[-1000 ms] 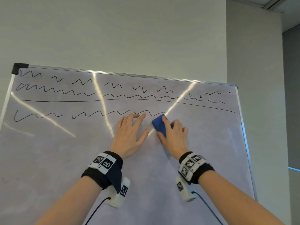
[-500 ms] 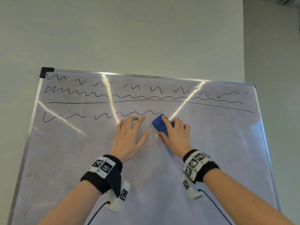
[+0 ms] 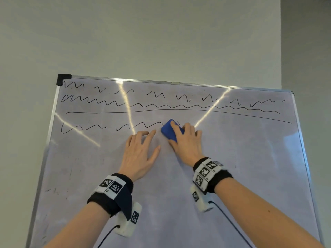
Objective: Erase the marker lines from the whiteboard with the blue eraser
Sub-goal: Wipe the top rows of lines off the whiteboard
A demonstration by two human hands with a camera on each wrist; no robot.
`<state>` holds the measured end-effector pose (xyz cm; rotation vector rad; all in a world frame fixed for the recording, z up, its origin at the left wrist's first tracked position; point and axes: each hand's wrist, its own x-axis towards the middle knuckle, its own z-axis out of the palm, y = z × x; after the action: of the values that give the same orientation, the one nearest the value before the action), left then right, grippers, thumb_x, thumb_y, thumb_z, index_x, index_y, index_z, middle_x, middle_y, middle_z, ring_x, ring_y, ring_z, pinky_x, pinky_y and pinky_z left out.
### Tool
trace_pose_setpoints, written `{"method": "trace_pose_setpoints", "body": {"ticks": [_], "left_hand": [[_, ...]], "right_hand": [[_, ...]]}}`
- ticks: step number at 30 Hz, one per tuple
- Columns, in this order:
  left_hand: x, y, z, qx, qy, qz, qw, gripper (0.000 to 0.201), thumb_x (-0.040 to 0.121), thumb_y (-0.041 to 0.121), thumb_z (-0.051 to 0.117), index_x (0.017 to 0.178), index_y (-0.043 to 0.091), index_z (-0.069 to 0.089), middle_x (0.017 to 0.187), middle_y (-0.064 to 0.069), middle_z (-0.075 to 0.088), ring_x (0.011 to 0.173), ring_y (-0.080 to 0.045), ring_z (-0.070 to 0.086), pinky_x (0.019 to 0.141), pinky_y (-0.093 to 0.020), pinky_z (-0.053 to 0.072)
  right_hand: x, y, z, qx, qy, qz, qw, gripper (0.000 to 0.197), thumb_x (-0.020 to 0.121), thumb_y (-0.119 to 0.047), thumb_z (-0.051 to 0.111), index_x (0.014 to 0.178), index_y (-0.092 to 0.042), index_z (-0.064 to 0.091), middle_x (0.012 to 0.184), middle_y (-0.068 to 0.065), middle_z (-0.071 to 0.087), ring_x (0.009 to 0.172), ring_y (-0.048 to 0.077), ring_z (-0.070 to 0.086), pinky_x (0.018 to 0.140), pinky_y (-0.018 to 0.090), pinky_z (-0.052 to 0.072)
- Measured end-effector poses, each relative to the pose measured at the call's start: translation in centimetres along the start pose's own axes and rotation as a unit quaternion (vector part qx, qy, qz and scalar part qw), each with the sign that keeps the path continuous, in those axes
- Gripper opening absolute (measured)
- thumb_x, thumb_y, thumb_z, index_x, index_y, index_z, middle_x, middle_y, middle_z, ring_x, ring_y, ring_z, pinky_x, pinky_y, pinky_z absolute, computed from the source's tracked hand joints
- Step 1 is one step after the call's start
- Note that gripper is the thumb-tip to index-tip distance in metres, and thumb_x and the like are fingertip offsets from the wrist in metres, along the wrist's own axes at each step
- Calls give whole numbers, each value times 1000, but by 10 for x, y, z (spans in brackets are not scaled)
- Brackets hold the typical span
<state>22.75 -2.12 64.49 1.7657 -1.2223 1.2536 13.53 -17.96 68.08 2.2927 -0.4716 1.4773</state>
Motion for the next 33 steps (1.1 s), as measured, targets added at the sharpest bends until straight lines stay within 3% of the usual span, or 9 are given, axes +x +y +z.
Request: {"method": "trace_pose_setpoints", "body": {"ticks": [2,4,7,9,13,17,23,29,33], "left_hand": [[-3,-5,-4,9,6,-2,1000,58,91,50,35,137,18,47,119,-3,49,104,-23,48,98,-38,35],[-7,-12,-8,19,5,-4,1000,58,91,51,34,138,18,47,120,-3,49,104,-24,49,99,-39,35],[-7,-15,-10,22,8,-12,1000,58,91,51,33,138,19,46,121,-3,49,106,-24,48,100,-37,32],[-4,-8,-8,25,15,-10,1000,58,91,51,34,138,19,46,121,-3,49,105,-24,48,99,-37,33],[4,8,1,16,25,-12,999,57,92,51,35,138,19,45,121,-2,48,105,-23,48,97,-34,31],[4,16,5,26,28,-9,999,56,92,50,35,138,19,46,120,-3,49,106,-24,49,99,-38,33],[7,27,7,42,33,4,999,56,92,49,34,137,18,46,120,-4,49,103,-25,48,99,-41,35],[38,79,44,33,23,105,994,51,86,30,50,134,12,48,123,-7,53,110,-25,49,98,-43,37],[60,104,72,97,-17,159,982,60,75,18,71,132,9,52,133,-7,54,122,-26,52,100,-49,40]], "right_hand": [[-3,31,-7,-13,-1,29,999,60,88,-43,57,140,-20,39,105,16,48,91,32,47,74,38,28],[-2,55,-14,-10,-12,116,993,60,93,-44,48,144,-21,29,113,16,43,99,31,43,80,40,28],[8,50,-13,-14,-16,181,983,60,95,-42,43,147,-19,22,120,18,40,103,32,41,85,42,30],[14,27,-9,9,-16,146,989,60,94,-40,48,145,-17,27,116,19,43,101,33,42,81,41,30],[-1,-8,3,31,17,-6,999,62,76,-34,72,131,-16,50,93,16,53,78,31,49,67,37,33],[-20,32,-1,20,25,-121,992,67,72,-33,76,132,-21,50,95,13,53,79,30,51,68,37,35],[-4,81,-11,30,25,10,999,57,83,-33,67,135,-22,47,105,15,51,89,33,48,75,41,33],[-24,94,-12,47,31,-75,996,55,76,-38,73,125,-21,54,108,0,62,88,24,55,76,37,27],[-35,118,-16,57,44,-65,995,53,77,-45,70,124,-26,53,117,-15,61,96,18,55,80,34,22]]}}
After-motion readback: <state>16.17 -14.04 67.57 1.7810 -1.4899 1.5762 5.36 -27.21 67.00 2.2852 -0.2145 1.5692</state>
